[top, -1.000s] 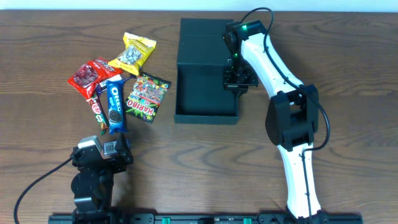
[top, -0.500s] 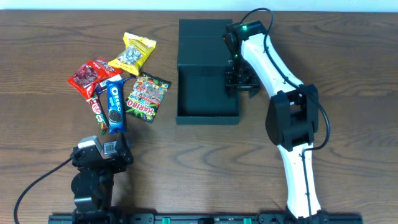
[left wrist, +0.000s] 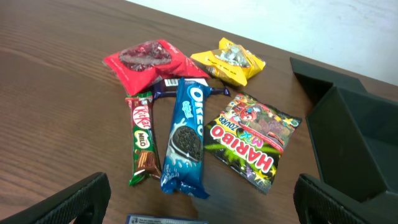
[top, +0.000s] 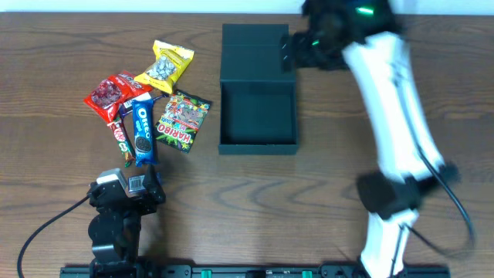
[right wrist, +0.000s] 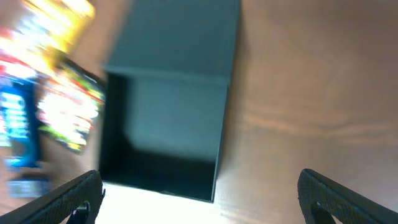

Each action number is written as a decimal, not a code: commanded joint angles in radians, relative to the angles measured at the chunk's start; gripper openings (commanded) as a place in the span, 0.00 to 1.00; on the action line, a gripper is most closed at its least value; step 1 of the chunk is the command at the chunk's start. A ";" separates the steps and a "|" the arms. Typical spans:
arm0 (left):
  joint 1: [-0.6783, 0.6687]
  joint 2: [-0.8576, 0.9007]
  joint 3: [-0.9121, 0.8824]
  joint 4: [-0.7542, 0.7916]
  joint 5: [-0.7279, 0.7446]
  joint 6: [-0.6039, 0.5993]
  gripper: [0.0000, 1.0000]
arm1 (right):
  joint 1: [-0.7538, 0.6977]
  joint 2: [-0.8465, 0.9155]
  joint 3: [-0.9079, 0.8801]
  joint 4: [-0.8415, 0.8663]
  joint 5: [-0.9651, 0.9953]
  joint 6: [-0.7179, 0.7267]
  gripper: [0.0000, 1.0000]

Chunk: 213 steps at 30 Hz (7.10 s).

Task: Pack container
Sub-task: 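Retract the right gripper away from the box to the upper right, then reach the left gripper to the Haribo bag and grasp it, then carry the Haribo bag into the black box and release it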

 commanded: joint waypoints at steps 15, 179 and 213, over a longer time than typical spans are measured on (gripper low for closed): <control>0.006 -0.006 -0.021 -0.006 0.029 -0.080 0.95 | -0.003 -0.291 0.012 0.003 0.013 -0.181 0.99; -0.237 2.350 1.791 -0.819 0.040 -0.223 0.06 | -0.003 -0.289 0.009 0.043 0.044 -0.278 0.99; -0.740 2.095 2.111 -1.083 0.137 1.139 0.06 | -0.116 -0.513 0.009 0.061 0.253 -0.299 0.99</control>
